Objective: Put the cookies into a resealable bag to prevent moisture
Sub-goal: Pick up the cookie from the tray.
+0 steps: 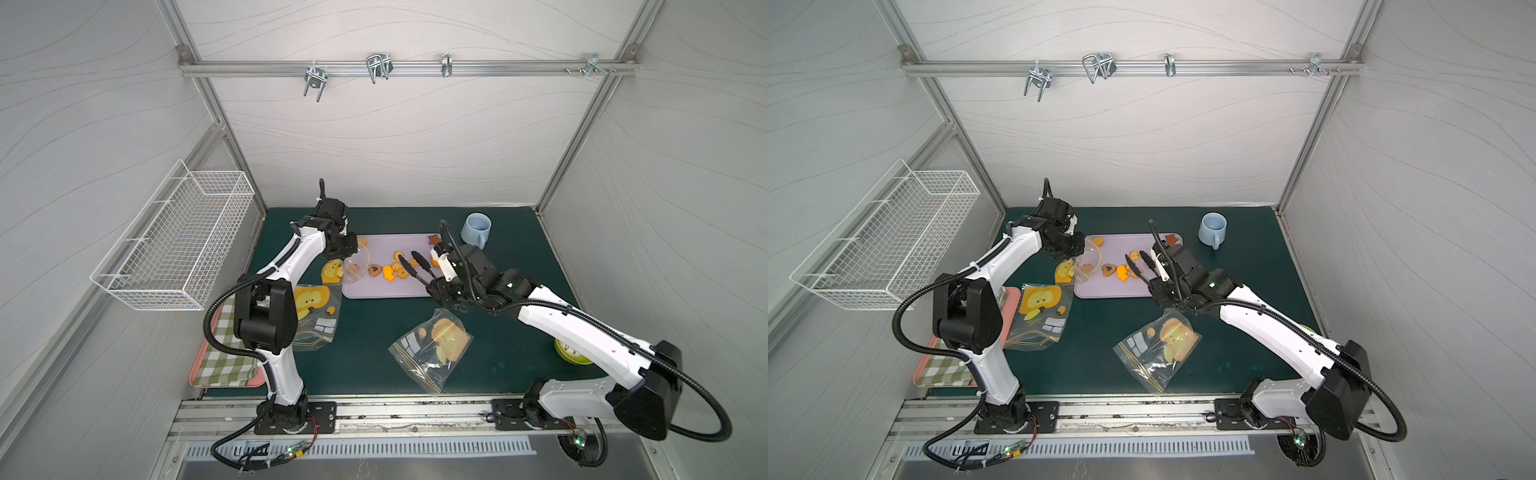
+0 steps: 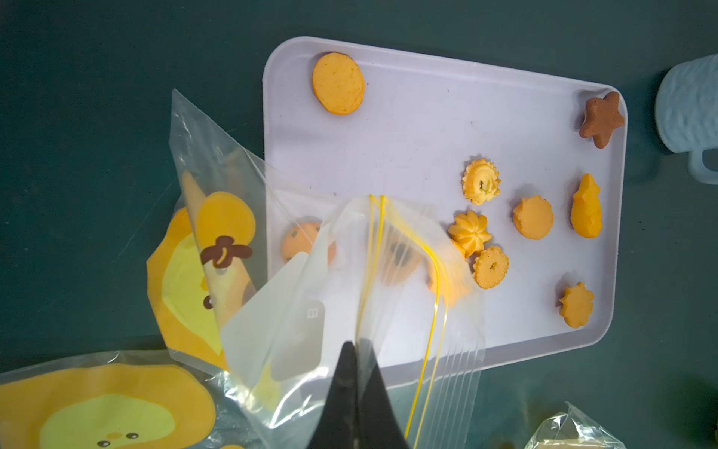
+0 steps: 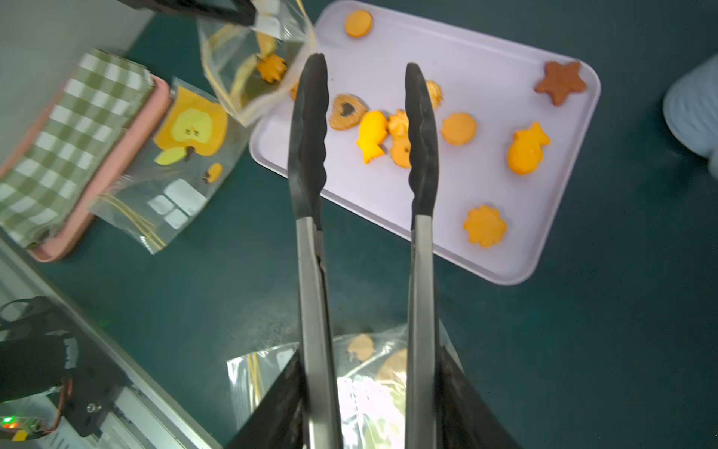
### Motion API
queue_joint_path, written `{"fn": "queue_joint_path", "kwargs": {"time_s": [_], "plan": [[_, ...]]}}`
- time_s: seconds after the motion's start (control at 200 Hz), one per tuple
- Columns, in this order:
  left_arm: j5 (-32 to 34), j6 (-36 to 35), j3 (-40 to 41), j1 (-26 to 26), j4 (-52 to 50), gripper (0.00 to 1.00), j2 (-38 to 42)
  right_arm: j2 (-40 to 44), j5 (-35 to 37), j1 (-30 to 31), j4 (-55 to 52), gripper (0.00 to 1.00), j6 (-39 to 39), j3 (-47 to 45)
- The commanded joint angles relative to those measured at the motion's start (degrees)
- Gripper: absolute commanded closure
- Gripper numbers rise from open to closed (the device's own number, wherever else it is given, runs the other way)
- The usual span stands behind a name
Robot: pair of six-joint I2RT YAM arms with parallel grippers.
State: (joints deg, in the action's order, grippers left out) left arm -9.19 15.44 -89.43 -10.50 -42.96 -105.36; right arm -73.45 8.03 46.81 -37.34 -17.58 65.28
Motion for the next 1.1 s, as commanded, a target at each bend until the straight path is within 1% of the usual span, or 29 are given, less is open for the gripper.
{"fn": "queue_joint_path", "kwargs": {"time_s": [0.0,0.09,0.17,0.46,0.695,1.09], "plan": [[0.39,0.13,-0.66,0.33,0.52,1.00,-0.02,-1.56,3.53,-3.74,-10.25,0.51,-3.38,-1.03],[0.25,0.11,-0.87,0.30,0.41,1.00,-0.02,-3.08,2.65,-6.01,-11.08,0.51,-3.23,-1.21],[0.15,0.11,-0.84,0.31,0.38,1.00,0.00,-4.84,2.11,-6.80,-10.87,0.51,-2.61,-0.49],[-0.11,0.04,-1.01,0.39,0.38,1.00,-0.16,-10.45,0.76,-6.85,-9.50,0.49,-0.85,1.86],[-0.01,0.03,-1.00,0.39,0.22,1.00,-0.05,-13.06,4.27,-6.75,-11.55,0.48,-1.25,2.76],[0.13,-0.06,-0.93,0.39,0.16,1.00,-0.04,-17.45,3.28,-6.77,-10.89,0.48,-0.08,4.36]]}}
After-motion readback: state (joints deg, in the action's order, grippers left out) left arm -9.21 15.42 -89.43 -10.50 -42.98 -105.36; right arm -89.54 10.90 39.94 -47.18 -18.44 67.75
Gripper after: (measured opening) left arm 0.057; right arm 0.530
